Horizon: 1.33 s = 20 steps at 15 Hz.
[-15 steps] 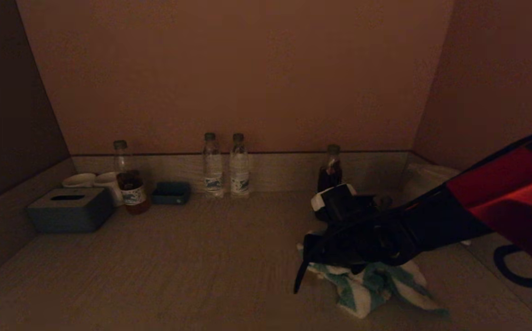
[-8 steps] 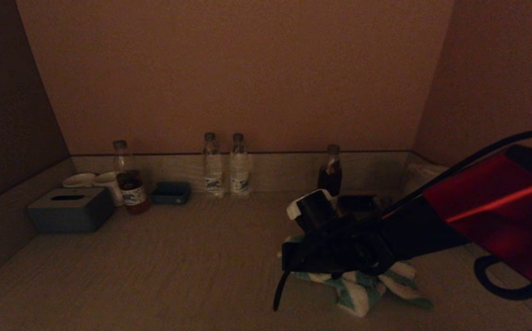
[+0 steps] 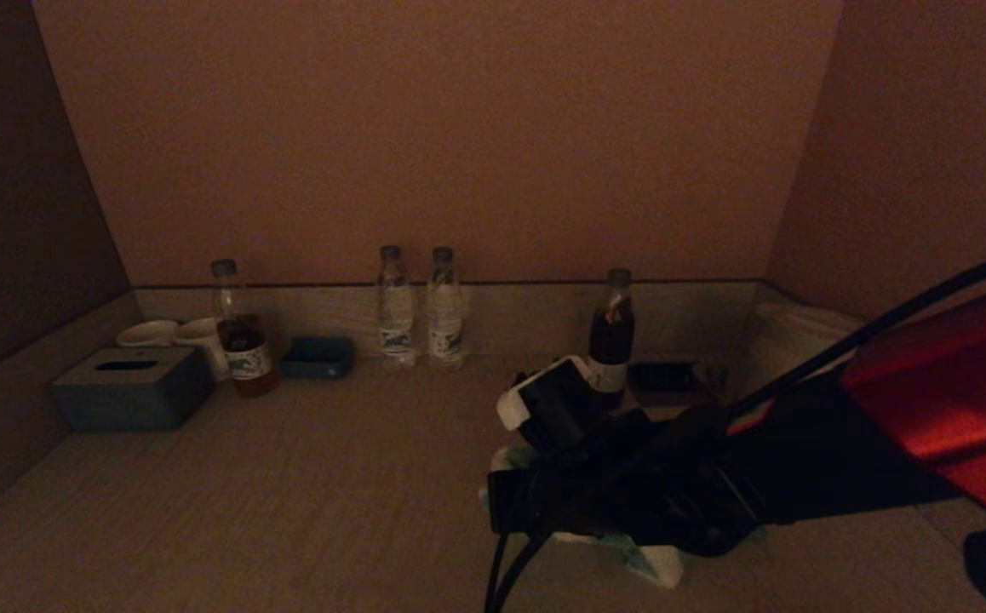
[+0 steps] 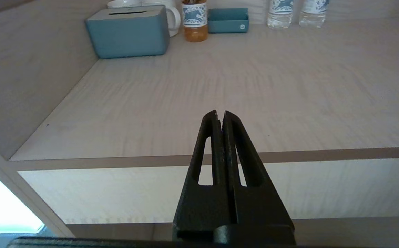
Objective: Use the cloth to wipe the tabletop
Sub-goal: Sweep the stains on the table
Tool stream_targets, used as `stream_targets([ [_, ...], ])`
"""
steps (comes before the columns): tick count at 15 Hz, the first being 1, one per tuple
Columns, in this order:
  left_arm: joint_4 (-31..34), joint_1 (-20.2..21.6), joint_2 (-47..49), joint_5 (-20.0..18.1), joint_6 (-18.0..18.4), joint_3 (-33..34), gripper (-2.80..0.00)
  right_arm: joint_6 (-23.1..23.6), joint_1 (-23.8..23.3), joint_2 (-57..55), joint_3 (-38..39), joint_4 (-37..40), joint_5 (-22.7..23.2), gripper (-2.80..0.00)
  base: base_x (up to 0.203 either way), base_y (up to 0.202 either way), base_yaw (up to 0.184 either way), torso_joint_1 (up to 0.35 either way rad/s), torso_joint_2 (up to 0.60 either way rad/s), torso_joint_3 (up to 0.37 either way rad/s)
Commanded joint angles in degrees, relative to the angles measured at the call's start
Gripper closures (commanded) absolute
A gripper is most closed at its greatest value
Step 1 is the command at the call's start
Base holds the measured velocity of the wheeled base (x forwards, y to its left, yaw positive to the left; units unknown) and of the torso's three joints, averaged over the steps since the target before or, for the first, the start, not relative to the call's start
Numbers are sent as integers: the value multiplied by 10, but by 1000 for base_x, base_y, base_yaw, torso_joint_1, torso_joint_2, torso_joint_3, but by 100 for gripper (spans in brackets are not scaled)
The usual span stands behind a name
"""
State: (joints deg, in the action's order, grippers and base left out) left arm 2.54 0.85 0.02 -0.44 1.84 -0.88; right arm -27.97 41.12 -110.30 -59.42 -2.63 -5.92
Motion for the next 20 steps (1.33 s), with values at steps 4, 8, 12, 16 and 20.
stream_targets([
  [4, 0, 0, 1, 0, 0, 0, 0, 36, 36, 78, 103, -3, -1, 0, 0, 0, 0, 0, 0, 0],
  [8, 0, 0, 1, 0, 0, 0, 0, 47, 73, 94, 101, -3, -1, 0, 0, 0, 0, 0, 0, 0],
  [12, 0, -1, 1, 0, 0, 0, 0, 53, 103, 88, 77, -1, -1, 0, 0, 0, 0, 0, 0, 0],
  [16, 0, 0, 0, 0, 0, 0, 0, 54, 121, 87, 71, -1, -1, 0, 0, 0, 0, 0, 0, 0],
  [20, 0, 0, 1, 0, 0, 0, 0, 53, 109, 84, 105, -1, -1, 0, 0, 0, 0, 0, 0, 0],
])
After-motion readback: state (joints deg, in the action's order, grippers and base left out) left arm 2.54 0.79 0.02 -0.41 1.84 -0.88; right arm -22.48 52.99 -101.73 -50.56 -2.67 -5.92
